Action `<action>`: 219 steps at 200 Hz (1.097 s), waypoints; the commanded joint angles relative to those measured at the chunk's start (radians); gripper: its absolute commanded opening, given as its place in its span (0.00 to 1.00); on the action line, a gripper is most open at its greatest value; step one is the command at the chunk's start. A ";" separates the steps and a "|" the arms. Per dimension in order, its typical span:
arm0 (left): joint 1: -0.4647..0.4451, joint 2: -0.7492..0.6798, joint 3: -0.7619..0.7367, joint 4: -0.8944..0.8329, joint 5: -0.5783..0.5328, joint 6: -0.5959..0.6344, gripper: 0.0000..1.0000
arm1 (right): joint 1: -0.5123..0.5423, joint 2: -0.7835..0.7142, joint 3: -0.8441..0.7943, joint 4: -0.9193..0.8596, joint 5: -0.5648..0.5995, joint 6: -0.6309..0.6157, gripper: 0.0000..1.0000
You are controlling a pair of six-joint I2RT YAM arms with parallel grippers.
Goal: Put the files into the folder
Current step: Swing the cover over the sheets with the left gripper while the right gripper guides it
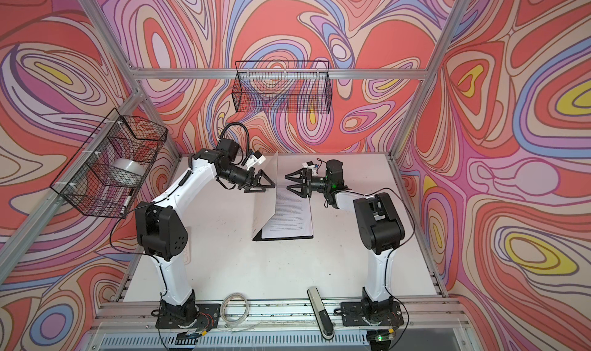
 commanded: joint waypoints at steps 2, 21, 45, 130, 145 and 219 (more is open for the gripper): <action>-0.007 0.014 0.003 0.028 0.022 -0.010 0.85 | 0.009 0.019 0.021 0.031 0.006 0.015 0.67; -0.006 -0.004 0.001 0.013 0.006 0.007 0.85 | 0.010 0.035 0.016 0.079 0.001 0.045 0.67; -0.002 -0.039 -0.022 -0.013 -0.012 0.036 0.85 | 0.009 0.044 0.010 0.047 -0.007 0.023 0.68; 0.063 -0.153 -0.175 -0.012 -0.035 0.077 0.85 | 0.009 -0.036 0.233 -1.074 0.262 -0.755 0.69; 0.075 -0.163 -0.206 -0.008 -0.037 0.083 0.85 | 0.009 -0.040 0.263 -1.187 0.352 -0.819 0.69; 0.101 -0.142 -0.273 0.004 -0.067 0.098 0.84 | 0.009 -0.039 0.271 -1.396 0.663 -0.953 0.69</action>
